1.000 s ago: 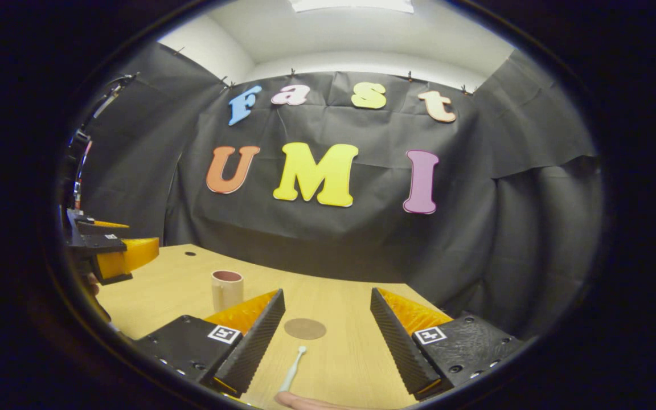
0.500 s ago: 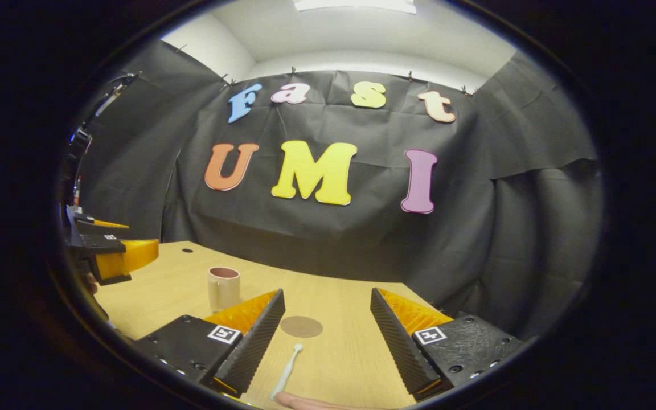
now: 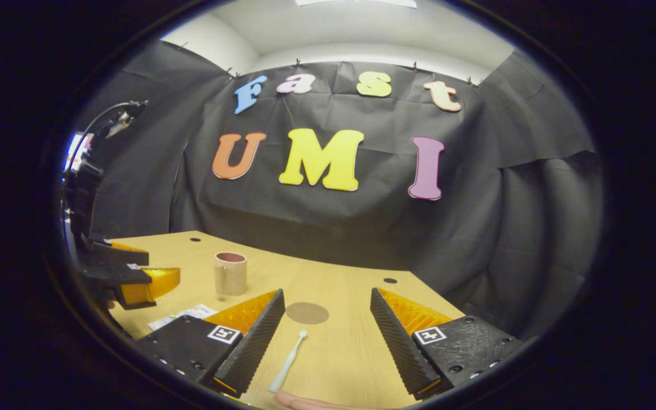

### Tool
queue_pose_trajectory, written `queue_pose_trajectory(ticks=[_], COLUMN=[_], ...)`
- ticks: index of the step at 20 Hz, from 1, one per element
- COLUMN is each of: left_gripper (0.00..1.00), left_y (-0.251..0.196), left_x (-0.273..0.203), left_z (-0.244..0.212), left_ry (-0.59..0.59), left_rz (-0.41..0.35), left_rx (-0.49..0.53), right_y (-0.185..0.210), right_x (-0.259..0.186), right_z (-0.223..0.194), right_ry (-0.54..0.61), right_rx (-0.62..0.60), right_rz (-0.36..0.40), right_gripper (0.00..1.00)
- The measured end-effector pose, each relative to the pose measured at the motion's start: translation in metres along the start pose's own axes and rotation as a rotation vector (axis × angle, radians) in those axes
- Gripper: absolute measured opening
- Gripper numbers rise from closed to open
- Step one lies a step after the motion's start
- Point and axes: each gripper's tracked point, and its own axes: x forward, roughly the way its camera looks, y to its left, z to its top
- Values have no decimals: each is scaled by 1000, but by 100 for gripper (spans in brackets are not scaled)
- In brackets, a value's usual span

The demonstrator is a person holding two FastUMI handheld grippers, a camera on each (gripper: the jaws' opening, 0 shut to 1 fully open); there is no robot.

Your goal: Put the toothbrush and toothpaste on the desktop into the cup, then pick up the cup and place it on the coaster on the desktop.

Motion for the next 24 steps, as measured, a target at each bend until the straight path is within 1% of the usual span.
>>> queue_pose_trajectory(ticks=[1, 2, 3, 4, 5, 6, 7, 9, 10, 11, 12, 13, 14, 16, 18, 19, 20, 21, 22, 23, 24], left_gripper=[98, 98, 98, 97, 96, 95, 95, 93, 89, 88, 84, 82, 75, 67, 63, 63, 65, 57, 58, 50, 47], left_y=[-4, -5, -5, -6, -6, -9, -11, -10, -9, -7, -4, 0, 3, 5, 2, 2, 4, 7, 10, 11, 10], left_x=[2, 4, 5, 6, 7, 6, 4, 5, 6, 7, 7, 7, 9, 8, 10, 9, 9, 9, 9, 9, 10], left_z=[-13, -25, -36, -50, -62, -73, -81, -87, -88, -90, -90, -92, -93, -95, -95, -95, -95, -94, -94, -95, -95], left_ry=[39, 70, 105, 141, 180, 223, 258, 300, 304, 305, 309, 315, 317, 318, 312, 307, 305, 303, 301, 299, 298], left_rz=[-8, -12, -16, -21, -25, -33, -40, -41, -36, -27, -16, -3, 4, 15, 12, 7, 5, 5, 3, 2, 1], left_rx=[-3, -7, -14, -25, -39, -52, -63, -74, -69, -58, -49, -33, -16, 21, 48, 44, 44, 45, 51, 52, 54], right_y=[-2, -4, -4, -5, -5, -5, -5, -6, -6, -5, -5, -5, -3, -1, 0, 0, 1, 1, 2, 4, 5], right_x=[0, 1, 1, 1, 1, 3, 4, 6, 6, 6, 7, 7, 8, 9, 10, 12, 14, 14, 15, 16, 18], right_z=[-3, -4, -5, -5, -4, -6, -7, -13, -15, -15, -16, -16, -18, -22, -27, -30, -34, -36, -40, -44, -50], right_ry=[7, 11, 13, 12, 11, 13, 20, 38, 44, 47, 47, 49, 52, 61, 75, 86, 97, 110, 124, 142, 161], right_rx=[-3, -3, -1, 2, 3, 3, 3, 6, 8, 9, 8, 5, 3, -2, -8, -11, -8, 1, 11, 25, 41], right_rz=[-6, -9, -9, -9, -10, -11, -12, -13, -12, -11, -13, -14, -12, -7, -11, -11, -9, -6, 0, 6, 14], right_gripper=[94, 96, 95, 96, 94, 95, 96, 96, 96, 96, 96, 96, 96, 94, 95, 95, 95, 95, 95, 95, 95])
